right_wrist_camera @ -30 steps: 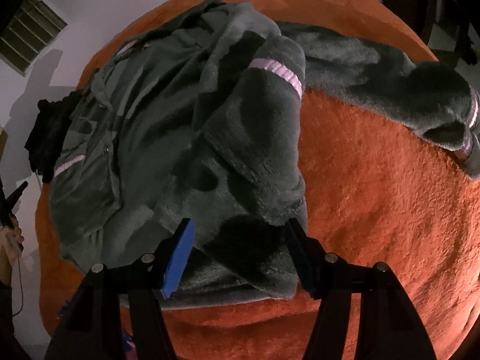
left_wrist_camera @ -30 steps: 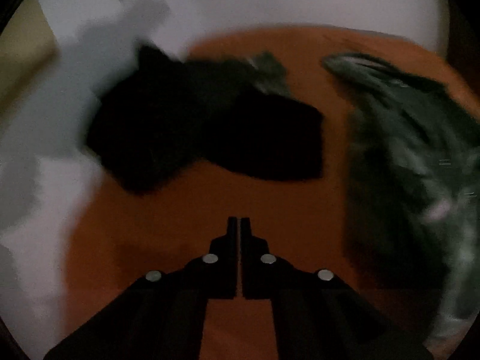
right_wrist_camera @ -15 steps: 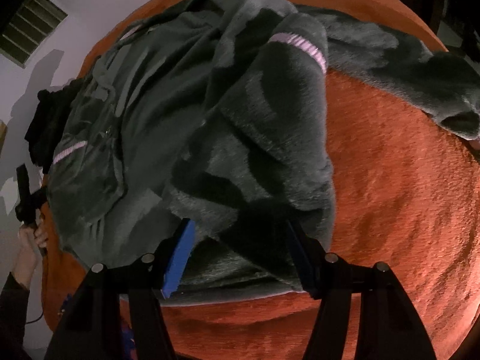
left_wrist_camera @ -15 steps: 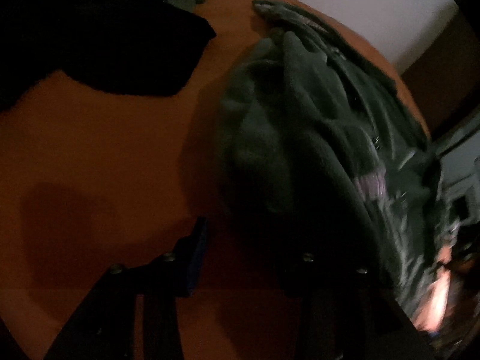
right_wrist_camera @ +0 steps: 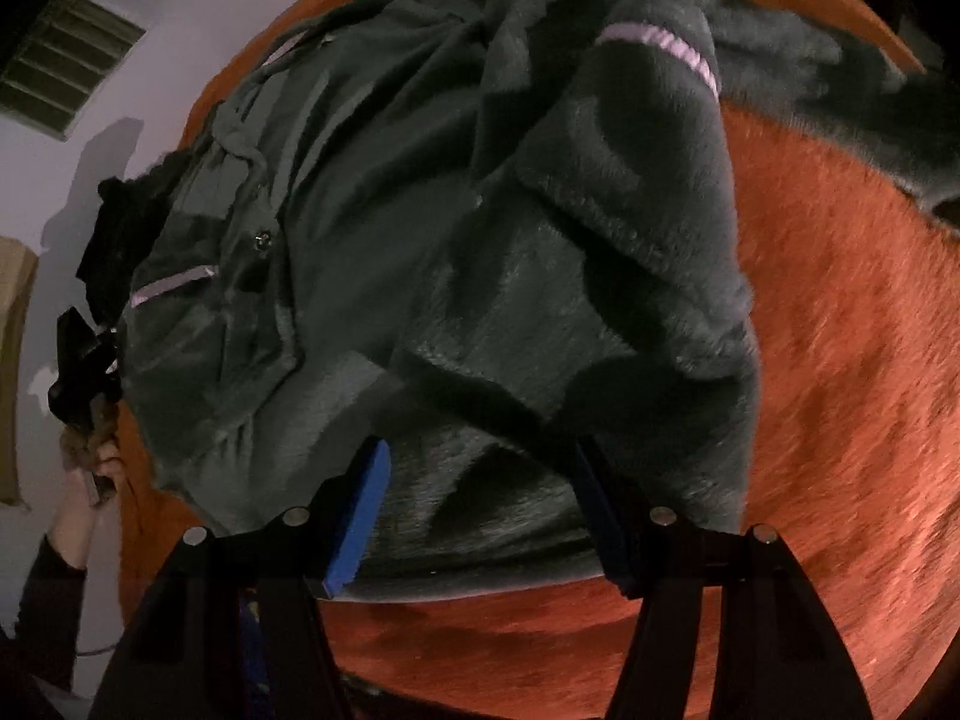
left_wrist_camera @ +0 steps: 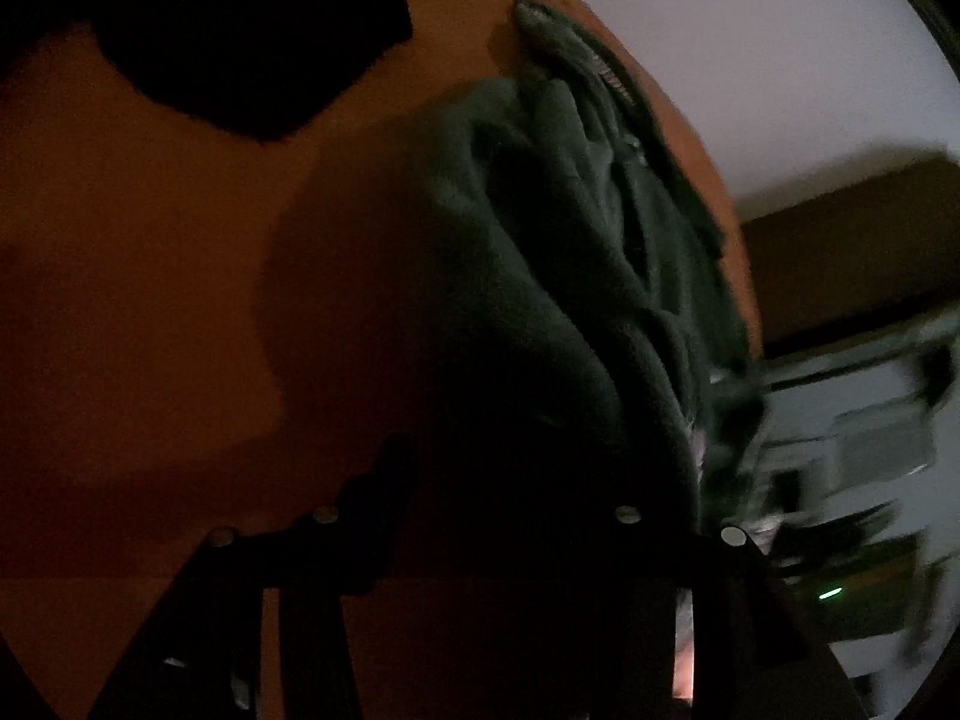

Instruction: Fold clothes

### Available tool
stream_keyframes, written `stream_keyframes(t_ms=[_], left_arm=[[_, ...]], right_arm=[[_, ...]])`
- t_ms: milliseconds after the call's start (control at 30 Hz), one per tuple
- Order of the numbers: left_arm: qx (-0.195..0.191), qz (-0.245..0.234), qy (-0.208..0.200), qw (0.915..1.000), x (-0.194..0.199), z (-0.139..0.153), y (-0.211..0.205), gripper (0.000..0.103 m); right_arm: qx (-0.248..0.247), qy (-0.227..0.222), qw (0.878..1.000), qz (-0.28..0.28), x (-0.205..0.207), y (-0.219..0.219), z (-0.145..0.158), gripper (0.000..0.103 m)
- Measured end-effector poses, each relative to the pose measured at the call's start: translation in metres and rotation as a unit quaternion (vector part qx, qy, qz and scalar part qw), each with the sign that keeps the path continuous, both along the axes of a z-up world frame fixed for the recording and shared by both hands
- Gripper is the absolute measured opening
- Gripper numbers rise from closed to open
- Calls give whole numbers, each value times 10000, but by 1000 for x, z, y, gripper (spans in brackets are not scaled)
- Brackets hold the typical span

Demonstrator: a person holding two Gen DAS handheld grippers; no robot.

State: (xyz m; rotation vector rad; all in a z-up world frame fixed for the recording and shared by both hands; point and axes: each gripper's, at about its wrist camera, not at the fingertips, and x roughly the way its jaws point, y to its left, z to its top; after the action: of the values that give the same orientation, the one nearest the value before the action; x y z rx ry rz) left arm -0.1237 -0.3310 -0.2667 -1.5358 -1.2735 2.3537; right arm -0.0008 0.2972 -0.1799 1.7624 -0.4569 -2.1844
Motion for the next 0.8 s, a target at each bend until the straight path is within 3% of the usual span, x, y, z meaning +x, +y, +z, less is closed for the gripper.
stream_keyframes(t_ms=[67,100,167,200,233,267,300,367,500,633,800], left_arm=[[325,-21,-197,9993,-12,-7,3,61],[275,-59,-250,9993,-18,-9,6,70],[-227,-263,-245,9991,-26,-5,21,73],[-688,-351,-134,9969,-29,3,32,72],[-1078,-355,55,9935,-28,12,39,69],[-1656,-414,454,9843,-25,27,53,37],[-2243,-476,867,9695,-21,42,67,7],[-3265,-637,1195,9354,-18,65,94,7],[-4293,-589,1085,8947,-8,86,82,6],[-5251,-527,949,8441,2,107,69,6],[-6509,-741,832,7509,12,145,44,6]], right_arm=[[124,63,9998,152,-1,-8,1,61],[189,82,9994,273,0,-14,0,61],[208,43,9988,434,1,-22,-1,61],[192,2,9985,512,4,-24,-3,61],[184,-34,9981,584,5,-27,-4,61],[204,-50,9978,634,6,-30,-6,61],[227,-64,9974,676,6,-33,-8,61],[289,-82,9971,697,6,-37,-11,61],[274,-105,9977,610,5,-38,-13,61],[292,-21,9980,564,5,-35,-7,61],[360,69,9977,578,7,-32,-4,61]])
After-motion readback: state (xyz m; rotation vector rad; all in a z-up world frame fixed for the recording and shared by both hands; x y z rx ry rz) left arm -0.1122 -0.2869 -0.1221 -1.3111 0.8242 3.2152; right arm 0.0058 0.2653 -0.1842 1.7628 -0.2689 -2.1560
